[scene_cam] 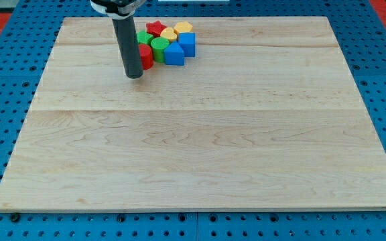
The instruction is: Place the blue triangle in between red star and green circle
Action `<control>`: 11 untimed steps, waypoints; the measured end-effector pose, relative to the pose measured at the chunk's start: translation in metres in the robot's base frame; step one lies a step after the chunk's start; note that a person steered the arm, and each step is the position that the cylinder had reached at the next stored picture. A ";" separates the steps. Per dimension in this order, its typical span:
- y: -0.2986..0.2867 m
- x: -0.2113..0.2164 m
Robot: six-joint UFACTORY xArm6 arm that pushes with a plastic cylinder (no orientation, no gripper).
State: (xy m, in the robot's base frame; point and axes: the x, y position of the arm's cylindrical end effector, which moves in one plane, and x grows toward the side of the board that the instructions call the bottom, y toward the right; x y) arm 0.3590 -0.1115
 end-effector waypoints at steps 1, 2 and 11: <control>0.000 0.002; 0.000 0.002; 0.051 -0.082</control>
